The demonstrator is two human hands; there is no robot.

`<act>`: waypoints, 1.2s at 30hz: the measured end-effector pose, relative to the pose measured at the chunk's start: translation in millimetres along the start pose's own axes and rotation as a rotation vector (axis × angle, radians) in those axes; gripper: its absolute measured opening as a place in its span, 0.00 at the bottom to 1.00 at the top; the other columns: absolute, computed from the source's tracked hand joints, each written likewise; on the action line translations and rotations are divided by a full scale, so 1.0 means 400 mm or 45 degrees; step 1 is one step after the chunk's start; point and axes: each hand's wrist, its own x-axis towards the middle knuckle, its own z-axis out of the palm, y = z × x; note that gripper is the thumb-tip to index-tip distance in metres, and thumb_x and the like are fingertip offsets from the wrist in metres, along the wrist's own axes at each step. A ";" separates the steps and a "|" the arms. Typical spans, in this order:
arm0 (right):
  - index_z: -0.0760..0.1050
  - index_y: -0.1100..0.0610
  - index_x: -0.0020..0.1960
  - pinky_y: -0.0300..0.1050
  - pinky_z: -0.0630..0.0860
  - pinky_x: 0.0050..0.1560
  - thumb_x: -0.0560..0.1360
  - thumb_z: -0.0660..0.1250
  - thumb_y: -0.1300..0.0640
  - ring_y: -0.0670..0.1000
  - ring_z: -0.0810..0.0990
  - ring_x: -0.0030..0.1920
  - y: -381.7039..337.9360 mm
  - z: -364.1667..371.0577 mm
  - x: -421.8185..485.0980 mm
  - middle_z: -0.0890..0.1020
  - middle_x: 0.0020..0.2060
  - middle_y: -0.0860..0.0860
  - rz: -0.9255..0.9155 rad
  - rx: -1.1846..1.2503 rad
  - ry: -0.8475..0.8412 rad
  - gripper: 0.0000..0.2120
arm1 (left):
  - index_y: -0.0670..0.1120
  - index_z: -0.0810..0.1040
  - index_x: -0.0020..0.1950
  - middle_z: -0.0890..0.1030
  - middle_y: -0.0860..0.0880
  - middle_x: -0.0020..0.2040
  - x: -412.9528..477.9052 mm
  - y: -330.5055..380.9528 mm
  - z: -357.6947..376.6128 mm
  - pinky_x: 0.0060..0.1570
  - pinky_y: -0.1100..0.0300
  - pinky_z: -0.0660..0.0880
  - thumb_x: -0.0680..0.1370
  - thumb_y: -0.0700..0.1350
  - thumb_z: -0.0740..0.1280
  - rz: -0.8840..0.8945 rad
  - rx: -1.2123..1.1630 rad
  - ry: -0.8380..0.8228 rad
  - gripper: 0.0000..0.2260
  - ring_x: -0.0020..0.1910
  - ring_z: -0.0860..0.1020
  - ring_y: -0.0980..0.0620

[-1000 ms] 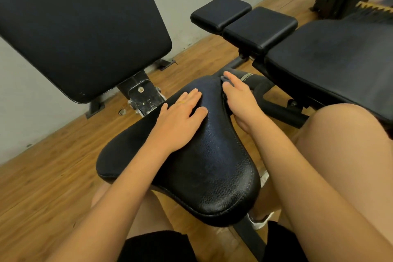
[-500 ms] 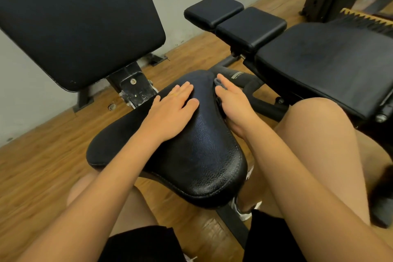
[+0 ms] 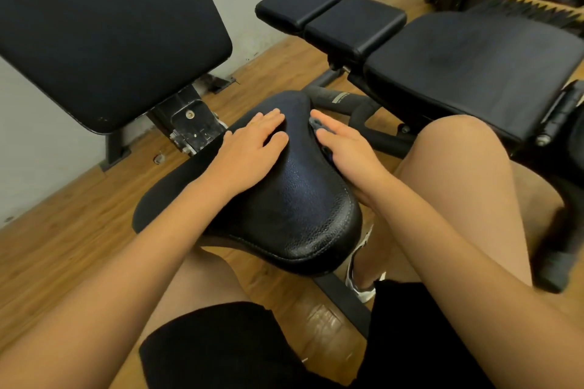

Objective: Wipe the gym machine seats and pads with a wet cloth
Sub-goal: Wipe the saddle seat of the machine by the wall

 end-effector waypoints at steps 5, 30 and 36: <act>0.71 0.52 0.72 0.43 0.74 0.64 0.81 0.57 0.64 0.46 0.77 0.64 0.004 -0.011 -0.106 0.78 0.66 0.48 -0.045 0.080 -0.035 0.21 | 0.58 0.60 0.79 0.56 0.64 0.78 -0.101 -0.018 -0.024 0.76 0.40 0.45 0.81 0.62 0.51 0.259 0.103 -0.132 0.26 0.78 0.50 0.64; 0.73 0.54 0.71 0.42 0.74 0.62 0.84 0.56 0.62 0.44 0.77 0.64 0.049 -0.010 -0.298 0.80 0.62 0.46 -0.288 0.015 0.147 0.18 | 0.59 0.60 0.79 0.57 0.64 0.78 -0.133 -0.011 0.008 0.77 0.44 0.47 0.83 0.57 0.53 0.170 0.014 -0.049 0.23 0.78 0.52 0.64; 0.64 0.65 0.73 0.57 0.57 0.77 0.81 0.57 0.66 0.61 0.56 0.78 0.108 -0.035 -0.346 0.64 0.75 0.58 -1.082 -0.827 0.011 0.20 | 0.58 0.62 0.78 0.59 0.64 0.78 -0.134 -0.012 0.008 0.77 0.47 0.49 0.83 0.58 0.54 0.168 0.015 0.002 0.23 0.78 0.54 0.63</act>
